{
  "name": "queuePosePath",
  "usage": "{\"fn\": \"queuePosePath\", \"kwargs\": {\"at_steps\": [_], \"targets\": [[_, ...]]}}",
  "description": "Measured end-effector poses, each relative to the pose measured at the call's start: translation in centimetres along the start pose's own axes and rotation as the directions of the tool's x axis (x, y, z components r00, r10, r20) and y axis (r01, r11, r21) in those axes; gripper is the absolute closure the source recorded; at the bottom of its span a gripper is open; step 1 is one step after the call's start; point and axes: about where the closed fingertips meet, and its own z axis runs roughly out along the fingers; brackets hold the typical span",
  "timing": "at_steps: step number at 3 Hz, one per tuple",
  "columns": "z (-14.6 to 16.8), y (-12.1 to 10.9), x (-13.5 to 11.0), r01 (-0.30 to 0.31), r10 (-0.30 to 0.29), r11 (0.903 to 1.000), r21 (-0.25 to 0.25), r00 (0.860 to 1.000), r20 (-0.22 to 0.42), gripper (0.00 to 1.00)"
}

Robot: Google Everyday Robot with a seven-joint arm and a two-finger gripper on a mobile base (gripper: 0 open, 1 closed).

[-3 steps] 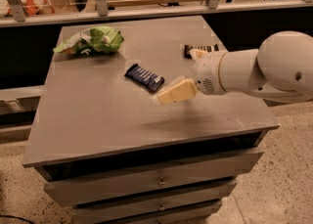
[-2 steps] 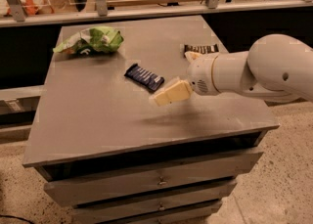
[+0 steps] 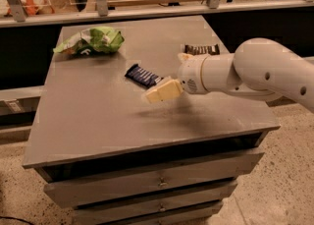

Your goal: Pick rxbar blueberry

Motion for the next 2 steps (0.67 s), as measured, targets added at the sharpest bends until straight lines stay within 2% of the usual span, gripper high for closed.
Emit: {"fn": "queuePosePath", "kwargs": {"at_steps": [2], "targets": [[3.3,-0.4,0.5,-0.074,0.074,0.9972,-0.013,0.997,0.021,0.0]]}}
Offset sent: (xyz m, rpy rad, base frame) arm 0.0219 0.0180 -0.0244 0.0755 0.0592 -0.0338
